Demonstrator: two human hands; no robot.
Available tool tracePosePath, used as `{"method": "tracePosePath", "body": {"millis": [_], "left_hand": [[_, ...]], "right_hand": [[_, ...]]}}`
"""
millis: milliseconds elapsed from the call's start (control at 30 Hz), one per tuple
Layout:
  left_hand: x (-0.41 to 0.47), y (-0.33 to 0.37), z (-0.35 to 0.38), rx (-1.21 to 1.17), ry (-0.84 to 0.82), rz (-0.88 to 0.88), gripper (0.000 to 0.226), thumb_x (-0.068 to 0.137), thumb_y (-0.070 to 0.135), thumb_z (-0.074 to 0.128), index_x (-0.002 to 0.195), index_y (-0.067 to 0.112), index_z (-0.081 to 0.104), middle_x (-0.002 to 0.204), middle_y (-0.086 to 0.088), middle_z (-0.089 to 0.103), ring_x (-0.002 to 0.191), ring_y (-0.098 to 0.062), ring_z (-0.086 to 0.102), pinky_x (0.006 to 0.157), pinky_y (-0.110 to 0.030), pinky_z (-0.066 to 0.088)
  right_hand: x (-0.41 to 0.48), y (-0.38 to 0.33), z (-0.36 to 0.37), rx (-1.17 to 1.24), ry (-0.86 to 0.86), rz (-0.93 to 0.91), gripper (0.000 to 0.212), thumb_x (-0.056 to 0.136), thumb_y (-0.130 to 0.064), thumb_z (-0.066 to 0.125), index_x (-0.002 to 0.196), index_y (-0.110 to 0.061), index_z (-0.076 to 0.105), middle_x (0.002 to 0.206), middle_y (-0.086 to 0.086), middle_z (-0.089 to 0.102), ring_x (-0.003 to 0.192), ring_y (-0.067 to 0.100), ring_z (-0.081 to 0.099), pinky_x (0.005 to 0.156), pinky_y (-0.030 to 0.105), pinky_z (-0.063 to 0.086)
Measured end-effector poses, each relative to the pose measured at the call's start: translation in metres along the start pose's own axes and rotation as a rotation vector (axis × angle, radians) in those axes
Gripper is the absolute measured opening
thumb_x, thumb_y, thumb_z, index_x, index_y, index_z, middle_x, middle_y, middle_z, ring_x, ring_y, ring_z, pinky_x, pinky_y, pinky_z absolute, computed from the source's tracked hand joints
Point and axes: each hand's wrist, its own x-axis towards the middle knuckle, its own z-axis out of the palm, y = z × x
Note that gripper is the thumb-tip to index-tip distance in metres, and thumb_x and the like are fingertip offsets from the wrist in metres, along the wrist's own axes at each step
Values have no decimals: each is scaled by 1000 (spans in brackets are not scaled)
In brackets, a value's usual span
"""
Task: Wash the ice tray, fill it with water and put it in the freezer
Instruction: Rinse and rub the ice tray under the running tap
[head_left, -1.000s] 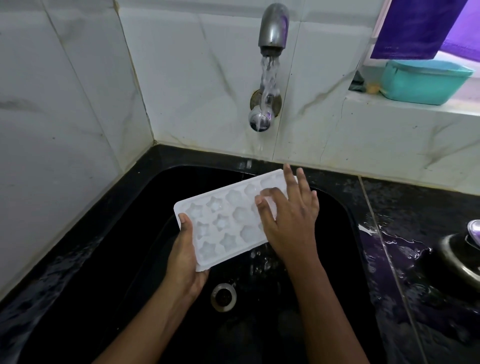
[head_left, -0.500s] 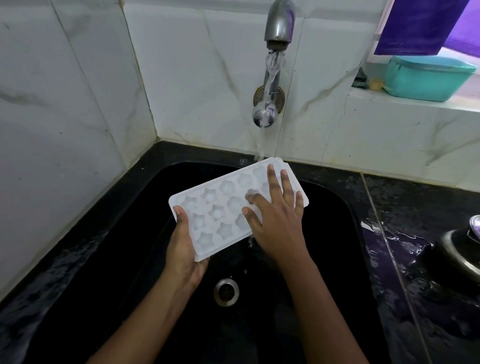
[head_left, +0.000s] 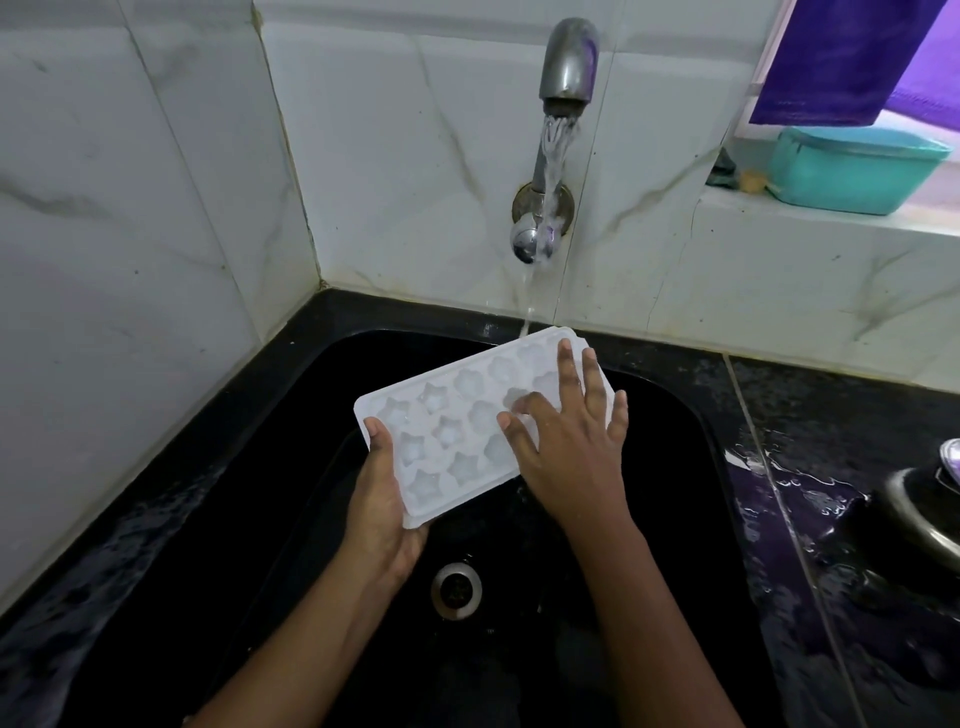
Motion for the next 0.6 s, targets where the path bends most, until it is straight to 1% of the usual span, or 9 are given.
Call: {"method": "tracePosePath", "body": {"millis": [67, 167, 200, 267, 333, 433, 500, 533, 600], "left_hand": [[0, -1, 1, 10, -6, 2, 69, 82, 64, 37, 127, 16, 58, 119, -9, 70, 110, -26, 67, 98, -47, 48], [1, 1, -1, -1, -2, 21, 67, 84, 63, 37, 127, 15, 57, 119, -10, 70, 109, -26, 68, 95, -46, 49], [1, 2, -2, 1, -1, 31, 66, 86, 63, 36, 126, 16, 57, 119, -9, 70, 109, -26, 68, 94, -46, 50], [1, 4, -2, 17, -5, 47, 62, 89, 62, 33, 124, 17, 58, 118, -8, 71, 108, -25, 68, 92, -44, 51], [0, 3, 0, 29, -12, 46, 62, 87, 62, 34, 123, 18, 59, 118, -8, 71, 108, -24, 68, 90, -42, 55], [-1, 2, 0, 12, -15, 21, 65, 84, 63, 35, 125, 17, 58, 119, -8, 70, 109, -25, 68, 89, -42, 57], [0, 5, -1, -1, -8, 17, 66, 86, 64, 34, 126, 17, 57, 119, -8, 70, 109, -25, 68, 87, -41, 58], [1, 6, -1, -1, -8, 21, 65, 87, 64, 33, 126, 18, 57, 119, -8, 71, 108, -25, 68, 86, -41, 58], [1, 6, -2, 9, -14, 28, 63, 90, 63, 30, 125, 18, 58, 119, -7, 71, 108, -24, 68, 87, -40, 57]], "right_hand": [[-2, -6, 1, 7, 12, 3, 61, 85, -64, 18, 111, -29, 60, 159, 0, -7, 143, 15, -19, 112, 51, -7], [-2, -7, 2, 43, -71, -50, 69, 81, -68, 11, 123, -31, 53, 156, -6, -19, 138, 10, -30, 112, 48, -11], [-1, -5, -1, 56, -90, -57, 70, 81, -69, 10, 123, -32, 53, 155, -8, -21, 136, 8, -32, 111, 47, -13], [1, -1, -5, 50, -92, -35, 65, 84, -69, 15, 115, -34, 59, 156, -8, -18, 138, 9, -31, 111, 47, -14], [0, -2, -5, 15, -40, 2, 58, 88, -66, 19, 108, -32, 62, 158, -3, -12, 142, 14, -24, 112, 50, -11], [-3, -10, -1, 29, 25, -20, 63, 86, -64, 16, 115, -30, 59, 159, 1, -8, 144, 16, -18, 111, 52, -7], [-3, -10, 0, 45, -36, -67, 67, 84, -65, 12, 121, -30, 55, 159, -2, -11, 142, 14, -23, 112, 50, -10], [-2, -8, -2, 56, -60, -75, 69, 84, -66, 10, 122, -31, 55, 158, -4, -13, 141, 12, -25, 112, 48, -11], [0, -5, -4, 63, -37, -56, 69, 84, -65, 8, 115, -32, 60, 158, -6, -11, 141, 11, -24, 111, 46, -13]]}}
